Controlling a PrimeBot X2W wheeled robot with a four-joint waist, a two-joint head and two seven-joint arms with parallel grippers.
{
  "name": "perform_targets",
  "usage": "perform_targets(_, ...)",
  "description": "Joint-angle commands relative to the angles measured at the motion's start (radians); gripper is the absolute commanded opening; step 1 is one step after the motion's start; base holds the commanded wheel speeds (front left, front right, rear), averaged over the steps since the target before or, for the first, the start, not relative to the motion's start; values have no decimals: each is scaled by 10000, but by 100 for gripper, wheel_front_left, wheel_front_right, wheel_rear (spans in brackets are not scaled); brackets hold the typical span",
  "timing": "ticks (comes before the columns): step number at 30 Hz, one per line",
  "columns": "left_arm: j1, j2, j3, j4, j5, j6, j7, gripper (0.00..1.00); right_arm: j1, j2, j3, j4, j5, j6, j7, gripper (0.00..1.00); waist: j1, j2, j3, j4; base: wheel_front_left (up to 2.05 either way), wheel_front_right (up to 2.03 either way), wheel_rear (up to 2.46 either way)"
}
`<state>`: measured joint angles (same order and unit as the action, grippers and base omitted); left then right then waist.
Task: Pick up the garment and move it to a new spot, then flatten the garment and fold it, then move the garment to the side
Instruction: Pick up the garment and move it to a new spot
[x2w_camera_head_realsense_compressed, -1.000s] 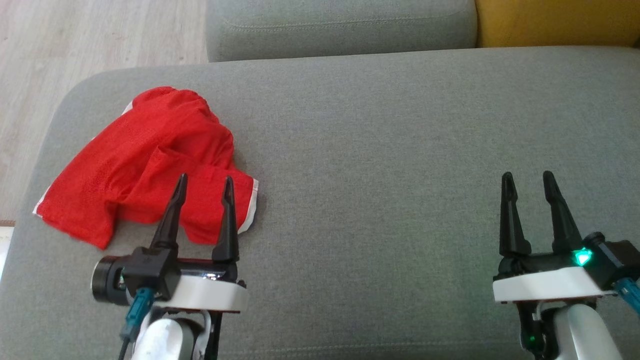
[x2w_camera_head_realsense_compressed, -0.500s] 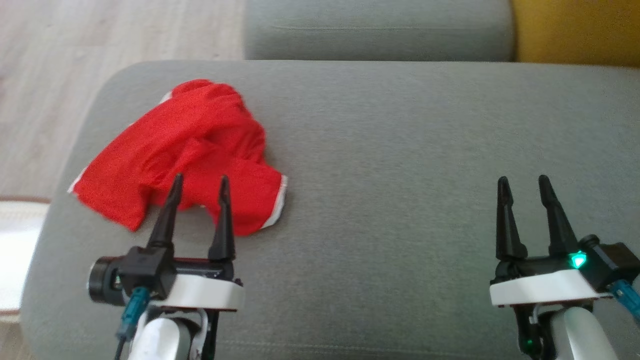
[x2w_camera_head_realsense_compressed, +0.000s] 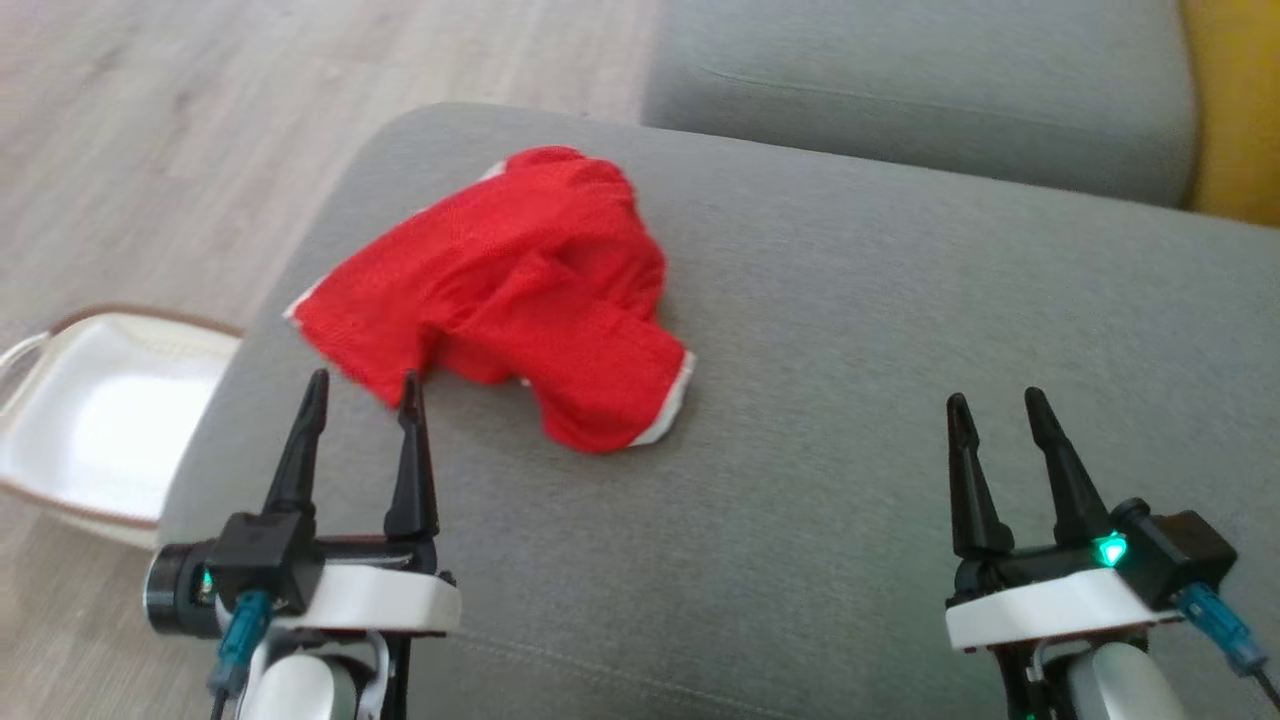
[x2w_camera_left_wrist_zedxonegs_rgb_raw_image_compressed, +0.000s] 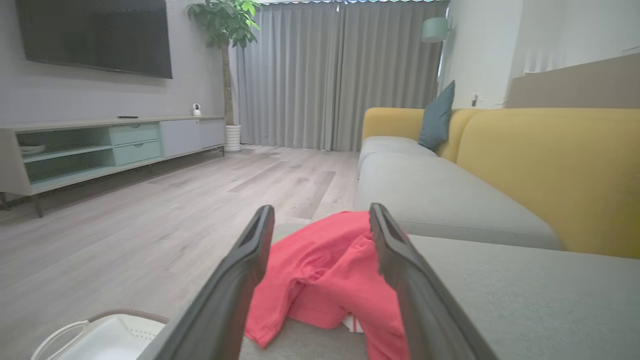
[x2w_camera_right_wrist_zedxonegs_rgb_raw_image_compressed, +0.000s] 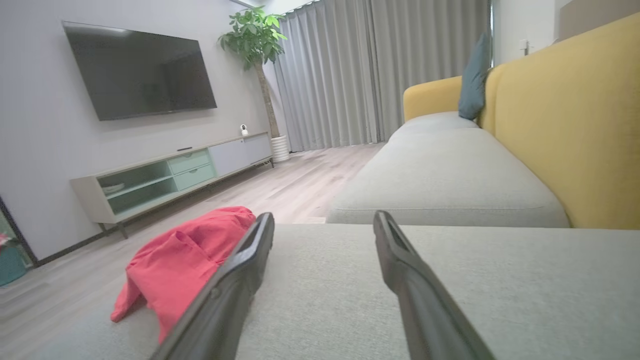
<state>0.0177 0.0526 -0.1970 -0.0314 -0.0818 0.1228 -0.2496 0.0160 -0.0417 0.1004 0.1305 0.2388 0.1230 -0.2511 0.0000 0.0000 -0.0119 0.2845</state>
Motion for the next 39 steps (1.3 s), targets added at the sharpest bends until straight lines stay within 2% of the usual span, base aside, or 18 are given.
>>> perform_targets(1,-302,-23,389,-330,49,-18,-122,100,-161,-85,304,-307,72,77,-107,100,0,0,-105,404,0,0,0)
perform_targets(6,-138,-23,451,-315,59,-35,-122,100,-77,-85,525,-243,122,77,-107,100,0,0,-236,947,0,0,0)
perform_targets(12,-11,-24,653,-361,96,-79,-122,100,-75,-85,666,-229,189,77,-107,100,0,0,-255,1102,0,0,0)
perform_targets(18,-62,-24,985,-465,96,-106,-122,100,-123,-85,676,-225,154,77,-107,100,0,0,-84,942,0,0,0)
perform_targets(24,-503,90,1600,-434,81,-361,-122,100,-349,-85,407,-294,-59,77,-107,100,0,0,418,585,0,0,0)
perform_targets(28,-1128,331,2003,-81,-70,-770,-122,100,-623,-85,82,-454,-330,77,-107,100,0,0,1018,311,0,0,0)
perform_targets(32,-2160,838,2214,841,-152,-1347,-122,100,-897,-85,-502,-717,-652,77,-107,100,0,0,1738,74,0,0,0)
perform_targets(35,-3141,1215,2149,1971,-342,-1867,-70,100,-1064,-85,-961,-976,-921,77,-107,100,0,0,2378,-71,0,0,0)
perform_targets(39,-4786,1669,1553,3466,-880,-2404,717,100,-1225,-85,-1501,-1261,-1261,77,-107,100,0,0,3036,-186,0,0,0)
